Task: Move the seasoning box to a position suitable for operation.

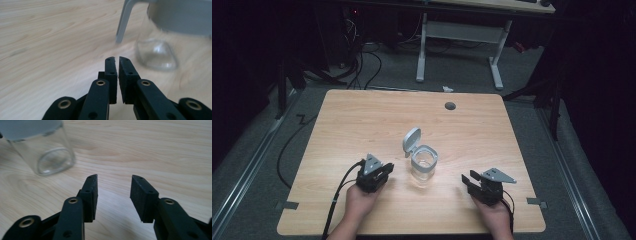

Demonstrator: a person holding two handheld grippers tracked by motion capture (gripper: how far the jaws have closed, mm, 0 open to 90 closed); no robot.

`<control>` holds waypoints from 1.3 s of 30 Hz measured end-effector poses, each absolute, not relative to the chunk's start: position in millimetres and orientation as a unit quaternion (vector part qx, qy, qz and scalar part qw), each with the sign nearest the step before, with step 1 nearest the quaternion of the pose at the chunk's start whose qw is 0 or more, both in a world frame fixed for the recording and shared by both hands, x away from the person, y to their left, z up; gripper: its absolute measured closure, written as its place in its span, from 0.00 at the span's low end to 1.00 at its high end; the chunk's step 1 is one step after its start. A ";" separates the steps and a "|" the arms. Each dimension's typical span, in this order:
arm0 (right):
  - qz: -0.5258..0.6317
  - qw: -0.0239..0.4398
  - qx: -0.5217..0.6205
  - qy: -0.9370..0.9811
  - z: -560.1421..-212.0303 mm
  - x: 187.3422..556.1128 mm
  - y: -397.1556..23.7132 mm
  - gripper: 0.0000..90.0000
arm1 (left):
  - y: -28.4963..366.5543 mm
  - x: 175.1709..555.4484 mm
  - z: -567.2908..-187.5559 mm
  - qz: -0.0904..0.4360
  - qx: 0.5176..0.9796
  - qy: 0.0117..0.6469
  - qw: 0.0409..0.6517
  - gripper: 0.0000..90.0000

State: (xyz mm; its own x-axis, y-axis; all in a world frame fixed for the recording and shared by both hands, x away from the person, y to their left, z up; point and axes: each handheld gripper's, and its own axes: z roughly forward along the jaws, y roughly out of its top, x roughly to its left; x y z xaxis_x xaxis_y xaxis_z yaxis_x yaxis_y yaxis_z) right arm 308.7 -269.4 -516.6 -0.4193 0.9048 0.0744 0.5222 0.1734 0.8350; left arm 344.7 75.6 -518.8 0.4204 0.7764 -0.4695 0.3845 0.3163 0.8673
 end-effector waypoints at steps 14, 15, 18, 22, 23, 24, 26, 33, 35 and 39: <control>0.413 0.238 0.447 0.757 -513.7 361.1 -211.5 1.00 | 103.4 313.6 -531.4 0.155 0.571 0.516 0.620 0.97; 0.411 0.239 0.445 0.759 -513.4 366.1 -209.5 1.00 | 103.0 313.1 -531.0 0.156 0.570 0.515 0.621 0.98; 0.412 0.238 0.447 0.758 -511.3 377.0 -205.2 1.00 | 103.3 313.4 -530.4 0.155 0.567 0.516 0.623 0.98; 0.418 0.238 0.434 0.762 -508.6 383.4 -198.8 1.00 | 103.4 314.6 -531.0 0.157 0.566 0.515 0.624 0.98; 0.413 0.241 0.429 0.766 -507.7 385.2 -197.1 1.00 | 103.0 314.7 -531.3 0.159 0.565 0.515 0.624 0.99; 0.413 0.242 0.427 0.767 -506.9 386.5 -195.8 1.00 | 102.7 314.7 -531.5 0.159 0.564 0.516 0.624 0.99; 0.415 0.238 0.425 0.769 -505.3 388.9 -193.7 1.00 | 102.7 314.8 -531.4 0.159 0.562 0.518 0.625 0.99; 0.425 0.233 0.414 0.770 -504.7 379.7 -189.5 1.00 | 103.7 314.3 -530.4 0.156 0.557 0.519 0.629 0.98; 0.427 0.233 0.412 0.770 -504.2 374.4 -189.4 1.00 | 103.1 314.4 -530.8 0.156 0.558 0.518 0.629 0.97; 0.432 0.233 0.405 0.771 -504.2 360.8 -187.7 1.00 | 101.1 314.5 -531.4 0.155 0.560 0.517 0.629 0.96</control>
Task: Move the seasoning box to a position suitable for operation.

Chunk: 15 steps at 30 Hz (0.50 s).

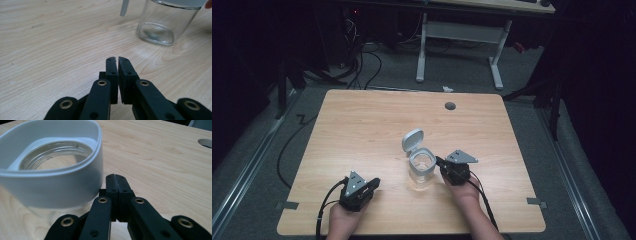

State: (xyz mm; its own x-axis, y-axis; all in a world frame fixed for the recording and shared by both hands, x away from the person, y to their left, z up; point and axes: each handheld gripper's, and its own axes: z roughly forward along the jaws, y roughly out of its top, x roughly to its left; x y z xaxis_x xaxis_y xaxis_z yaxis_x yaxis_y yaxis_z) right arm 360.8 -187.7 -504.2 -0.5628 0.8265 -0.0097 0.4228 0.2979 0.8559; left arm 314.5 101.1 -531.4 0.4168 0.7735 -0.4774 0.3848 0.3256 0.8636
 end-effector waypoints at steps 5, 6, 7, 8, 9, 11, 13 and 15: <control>0.434 0.239 0.395 0.774 -506.1 344.9 -183.0 1.00 | 99.5 313.8 -531.6 0.153 0.563 0.515 0.628 0.96; 0.434 0.239 0.394 0.774 -506.3 342.4 -182.8 1.00 | 99.0 313.6 -531.6 0.153 0.562 0.515 0.628 0.96; 0.437 0.237 0.395 0.772 -506.5 340.3 -182.8 1.00 | 98.7 313.5 -531.6 0.152 0.562 0.515 0.629 0.96; 0.438 0.237 0.396 0.771 -506.6 338.0 -182.7 1.00 | 98.3 313.4 -531.6 0.152 0.562 0.515 0.629 0.96; 0.440 0.238 0.396 0.770 -506.6 335.8 -182.4 1.00 | 98.0 313.2 -531.6 0.152 0.562 0.515 0.630 0.96; 0.442 0.238 0.396 0.769 -506.6 331.8 -182.4 1.00 | 97.5 313.0 -531.7 0.151 0.562 0.514 0.630 0.96; 0.444 0.237 0.396 0.768 -506.9 327.9 -182.2 1.00 | 97.2 312.9 -531.9 0.150 0.562 0.514 0.630 0.95; 0.447 0.236 0.397 0.766 -507.1 324.1 -181.6 1.00 | 96.8 312.8 -531.9 0.149 0.563 0.514 0.630 0.95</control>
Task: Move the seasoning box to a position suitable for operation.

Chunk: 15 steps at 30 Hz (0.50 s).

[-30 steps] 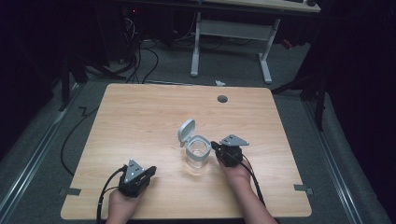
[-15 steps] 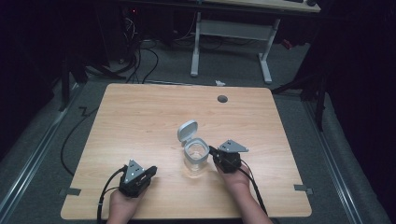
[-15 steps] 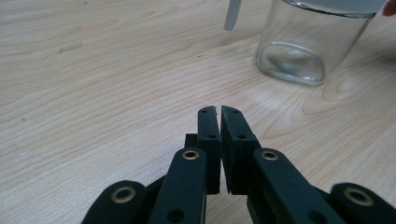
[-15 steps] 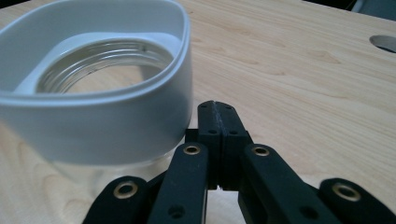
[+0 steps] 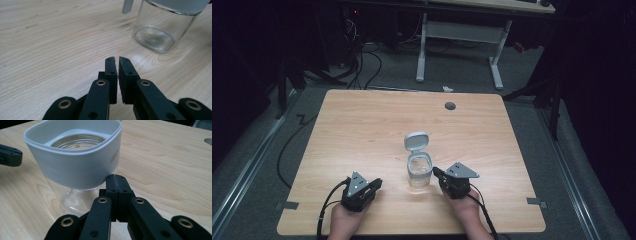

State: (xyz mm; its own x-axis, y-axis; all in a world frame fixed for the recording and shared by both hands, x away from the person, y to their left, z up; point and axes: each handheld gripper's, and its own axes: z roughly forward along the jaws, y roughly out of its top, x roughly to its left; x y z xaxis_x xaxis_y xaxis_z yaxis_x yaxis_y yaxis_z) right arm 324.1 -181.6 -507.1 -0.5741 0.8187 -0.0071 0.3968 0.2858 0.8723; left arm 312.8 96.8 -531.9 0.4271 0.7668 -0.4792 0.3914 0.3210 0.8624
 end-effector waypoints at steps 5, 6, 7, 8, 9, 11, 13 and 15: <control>0.452 0.235 0.391 0.766 -508.5 317.5 -179.1 1.00 | 94.6 312.0 -532.6 0.147 0.566 0.513 0.629 0.95; 0.453 0.234 0.391 0.766 -508.8 316.6 -178.3 1.00 | 94.3 311.7 -532.4 0.146 0.566 0.512 0.629 0.95; 0.454 0.234 0.389 0.767 -509.1 316.1 -177.7 1.00 | 94.1 311.4 -532.2 0.144 0.566 0.512 0.630 0.94; 0.454 0.233 0.389 0.767 -509.2 315.7 -177.5 1.00 | 93.9 311.0 -532.0 0.143 0.566 0.511 0.631 0.94; 0.453 0.234 0.388 0.768 -509.2 315.5 -177.6 1.00 | 93.5 310.5 -531.5 0.141 0.565 0.511 0.633 0.93; 0.453 0.234 0.390 0.767 -509.1 315.5 -179.4 1.00 | 93.1 309.2 -530.9 0.141 0.567 0.507 0.634 0.93; 0.451 0.236 0.392 0.766 -509.3 315.7 -182.4 1.00 | 91.5 307.3 -529.6 0.135 0.566 0.505 0.637 0.93; 0.449 0.234 0.398 0.765 -509.6 315.9 -186.3 1.00 | 87.9 304.2 -528.4 0.130 0.570 0.498 0.640 0.94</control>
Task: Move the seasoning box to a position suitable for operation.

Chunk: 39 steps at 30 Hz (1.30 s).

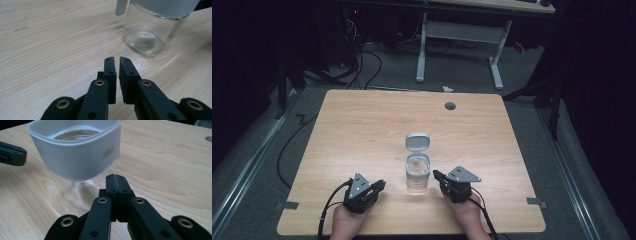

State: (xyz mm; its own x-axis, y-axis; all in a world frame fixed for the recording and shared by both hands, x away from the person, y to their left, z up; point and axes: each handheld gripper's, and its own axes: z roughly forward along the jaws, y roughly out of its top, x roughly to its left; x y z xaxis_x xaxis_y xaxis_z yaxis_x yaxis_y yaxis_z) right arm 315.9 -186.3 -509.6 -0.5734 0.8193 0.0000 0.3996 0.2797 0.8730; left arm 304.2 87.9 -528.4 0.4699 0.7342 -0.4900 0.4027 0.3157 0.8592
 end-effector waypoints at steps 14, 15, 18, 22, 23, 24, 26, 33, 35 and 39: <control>0.436 0.256 0.437 0.744 -500.3 324.7 -207.2 1.00 | 17.9 282.1 -530.6 0.073 0.614 0.446 0.647 0.96; 0.439 0.257 0.437 0.742 -498.1 326.5 -207.3 1.00 | 12.3 282.7 -531.7 0.073 0.618 0.443 0.645 0.96; 0.448 0.251 0.443 0.735 -492.4 337.9 -208.3 1.00 | 2.6 286.8 -531.6 0.072 0.614 0.445 0.649 0.97; 0.455 0.240 0.443 0.734 -487.5 354.3 -206.7 1.00 | 0.1 293.0 -532.7 0.077 0.604 0.452 0.652 1.00; 0.455 0.240 0.443 0.734 -486.1 357.9 -205.5 1.00 | 0.7 294.5 -533.0 0.076 0.602 0.455 0.652 1.00; 0.456 0.239 0.442 0.735 -484.4 361.5 -204.5 1.00 | 1.1 295.1 -532.6 0.077 0.598 0.457 0.654 1.00; 0.459 0.241 0.437 0.735 -480.7 368.4 -202.5 1.00 | 1.8 295.3 -532.6 0.080 0.595 0.459 0.655 1.00; 0.468 0.249 0.428 0.732 -464.8 389.6 -191.7 1.00 | 4.6 298.8 -531.8 0.081 0.580 0.474 0.658 1.00; 0.470 0.251 0.426 0.731 -460.6 393.1 -186.7 1.00 | 4.8 299.3 -531.7 0.081 0.579 0.476 0.658 1.00; 0.473 0.250 0.423 0.731 -454.7 397.8 -180.1 1.00 | 4.9 300.1 -531.8 0.081 0.577 0.477 0.658 1.00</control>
State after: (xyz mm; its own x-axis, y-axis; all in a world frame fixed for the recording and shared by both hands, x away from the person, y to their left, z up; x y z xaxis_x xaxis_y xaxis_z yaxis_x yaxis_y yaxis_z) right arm 397.8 -180.1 -454.7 -0.5174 0.8551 0.0350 0.3822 0.1943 0.9034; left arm 300.1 4.9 -531.8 0.5317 0.6571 -0.5344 0.4451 0.3200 0.8363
